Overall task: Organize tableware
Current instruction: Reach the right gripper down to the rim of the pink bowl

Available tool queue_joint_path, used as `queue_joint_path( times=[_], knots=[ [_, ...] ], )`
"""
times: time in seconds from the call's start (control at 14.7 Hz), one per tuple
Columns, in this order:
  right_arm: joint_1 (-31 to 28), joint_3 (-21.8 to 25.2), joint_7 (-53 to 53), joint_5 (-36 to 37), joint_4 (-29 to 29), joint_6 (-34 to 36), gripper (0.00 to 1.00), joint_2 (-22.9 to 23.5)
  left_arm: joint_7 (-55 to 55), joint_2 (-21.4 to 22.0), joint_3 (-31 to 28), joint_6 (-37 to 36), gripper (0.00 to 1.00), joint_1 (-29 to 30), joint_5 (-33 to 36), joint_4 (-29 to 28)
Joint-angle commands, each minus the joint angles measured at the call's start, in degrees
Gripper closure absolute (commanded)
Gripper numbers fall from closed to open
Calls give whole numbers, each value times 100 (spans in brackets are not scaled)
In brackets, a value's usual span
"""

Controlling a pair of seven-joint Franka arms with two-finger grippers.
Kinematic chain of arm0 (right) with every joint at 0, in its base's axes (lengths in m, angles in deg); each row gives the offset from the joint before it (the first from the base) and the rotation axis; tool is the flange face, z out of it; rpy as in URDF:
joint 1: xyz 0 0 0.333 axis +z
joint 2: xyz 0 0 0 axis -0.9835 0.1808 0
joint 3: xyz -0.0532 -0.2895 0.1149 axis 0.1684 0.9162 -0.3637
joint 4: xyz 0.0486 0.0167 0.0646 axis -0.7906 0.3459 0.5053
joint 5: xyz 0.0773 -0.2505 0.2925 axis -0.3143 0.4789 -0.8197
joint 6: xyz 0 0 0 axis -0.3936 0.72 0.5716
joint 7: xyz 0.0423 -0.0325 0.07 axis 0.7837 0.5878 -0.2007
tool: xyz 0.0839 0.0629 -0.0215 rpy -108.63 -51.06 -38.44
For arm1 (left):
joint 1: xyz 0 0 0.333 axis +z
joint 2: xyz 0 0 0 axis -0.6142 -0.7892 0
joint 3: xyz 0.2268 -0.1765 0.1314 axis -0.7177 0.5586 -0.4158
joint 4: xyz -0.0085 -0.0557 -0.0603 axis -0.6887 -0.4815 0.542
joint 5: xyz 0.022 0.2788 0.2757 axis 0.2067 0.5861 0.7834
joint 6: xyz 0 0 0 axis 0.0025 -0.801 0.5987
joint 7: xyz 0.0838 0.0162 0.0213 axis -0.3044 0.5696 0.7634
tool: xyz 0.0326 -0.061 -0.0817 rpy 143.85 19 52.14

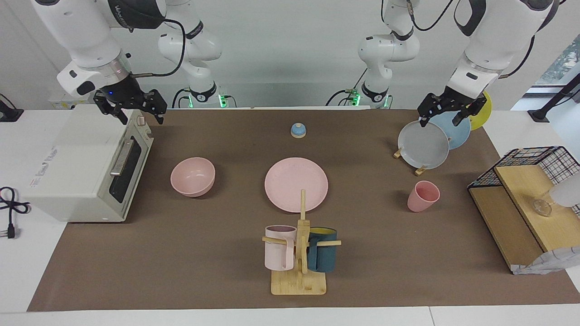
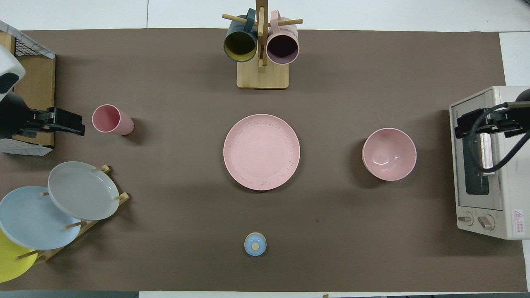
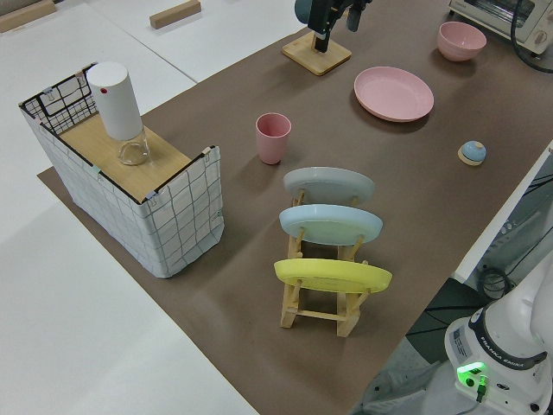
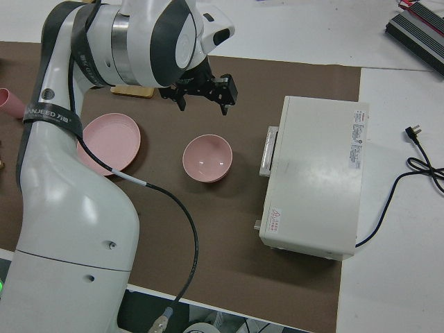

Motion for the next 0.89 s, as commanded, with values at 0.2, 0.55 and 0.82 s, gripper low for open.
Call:
queue_joint_path(
  times=[0.2, 0.55, 0.82],
  knots=[
    [1, -126, -179, -152, 205, -232, 0, -66, -29, 20, 31, -109, 0, 53, 100, 65],
    [98, -960, 532, -232, 1873, -2611, 0, 21, -29, 20, 31, -109, 0, 53, 100, 65],
    [274, -1023, 560, -232, 3351, -4503, 0, 101, -29, 20, 31, -109, 0, 53, 100, 65]
  ],
)
